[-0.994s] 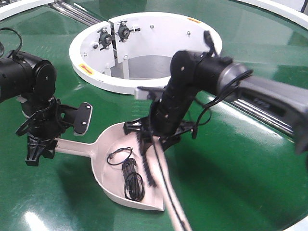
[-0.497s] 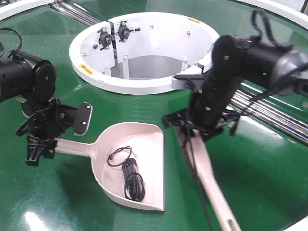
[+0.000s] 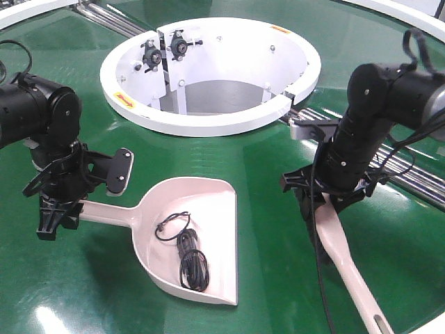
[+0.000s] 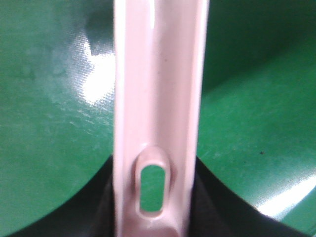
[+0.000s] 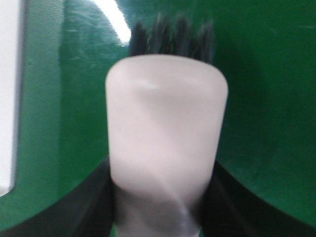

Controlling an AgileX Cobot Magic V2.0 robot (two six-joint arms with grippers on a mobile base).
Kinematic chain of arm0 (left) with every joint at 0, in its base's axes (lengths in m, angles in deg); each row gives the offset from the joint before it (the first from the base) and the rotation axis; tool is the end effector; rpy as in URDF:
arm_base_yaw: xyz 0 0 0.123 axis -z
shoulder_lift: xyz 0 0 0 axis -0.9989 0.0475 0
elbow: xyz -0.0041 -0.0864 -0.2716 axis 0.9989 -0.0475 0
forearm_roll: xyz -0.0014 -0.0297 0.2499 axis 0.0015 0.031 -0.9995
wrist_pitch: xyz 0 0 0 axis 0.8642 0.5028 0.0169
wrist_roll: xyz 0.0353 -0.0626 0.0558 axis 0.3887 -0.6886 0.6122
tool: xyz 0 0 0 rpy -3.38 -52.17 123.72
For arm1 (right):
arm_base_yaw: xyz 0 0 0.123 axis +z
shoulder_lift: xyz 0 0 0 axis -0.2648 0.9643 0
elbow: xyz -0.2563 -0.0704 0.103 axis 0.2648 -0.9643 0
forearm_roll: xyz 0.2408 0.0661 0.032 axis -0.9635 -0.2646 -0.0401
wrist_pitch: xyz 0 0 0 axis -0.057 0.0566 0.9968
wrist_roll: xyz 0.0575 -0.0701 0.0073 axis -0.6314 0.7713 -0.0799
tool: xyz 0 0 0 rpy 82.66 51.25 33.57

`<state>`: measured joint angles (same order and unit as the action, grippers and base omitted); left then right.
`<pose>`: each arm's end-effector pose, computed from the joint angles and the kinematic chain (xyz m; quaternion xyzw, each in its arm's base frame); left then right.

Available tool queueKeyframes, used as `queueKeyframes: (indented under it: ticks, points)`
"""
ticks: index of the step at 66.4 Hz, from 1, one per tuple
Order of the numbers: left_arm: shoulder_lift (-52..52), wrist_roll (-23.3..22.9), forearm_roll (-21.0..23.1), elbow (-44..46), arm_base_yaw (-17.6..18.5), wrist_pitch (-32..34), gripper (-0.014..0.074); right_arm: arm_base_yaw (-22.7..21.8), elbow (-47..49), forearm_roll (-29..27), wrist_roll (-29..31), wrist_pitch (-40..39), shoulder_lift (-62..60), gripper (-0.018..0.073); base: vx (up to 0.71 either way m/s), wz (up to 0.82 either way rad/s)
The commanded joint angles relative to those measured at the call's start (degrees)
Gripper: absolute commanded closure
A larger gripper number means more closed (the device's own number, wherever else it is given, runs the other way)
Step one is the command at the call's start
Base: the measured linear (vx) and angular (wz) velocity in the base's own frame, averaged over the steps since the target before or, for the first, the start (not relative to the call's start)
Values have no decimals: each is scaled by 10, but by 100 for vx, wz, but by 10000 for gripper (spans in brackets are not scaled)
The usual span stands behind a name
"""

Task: Clean and inspect green conveyor with broom and dustpan
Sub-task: 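Move the brush back away from the dustpan with the right gripper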

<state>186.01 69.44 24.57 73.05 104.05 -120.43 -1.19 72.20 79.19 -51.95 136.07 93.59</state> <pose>0.3435 -0.0906 0.2238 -0.7090 -0.7019 -0.0573 0.0376 0.3514 0.0992 0.2302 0.1034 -0.9930 -0.0565 0.0001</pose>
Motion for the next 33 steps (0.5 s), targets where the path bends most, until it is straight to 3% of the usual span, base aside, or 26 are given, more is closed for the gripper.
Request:
queueKeyframes:
  ticks: [1,33]
  points:
    - [-24,4,14,13,7,-17,620,-5,13,-2,10,33,-11,561,0,0]
    - [-24,4,14,13,7,-17,619,-6,13,12,9,33,43,561,0,0]
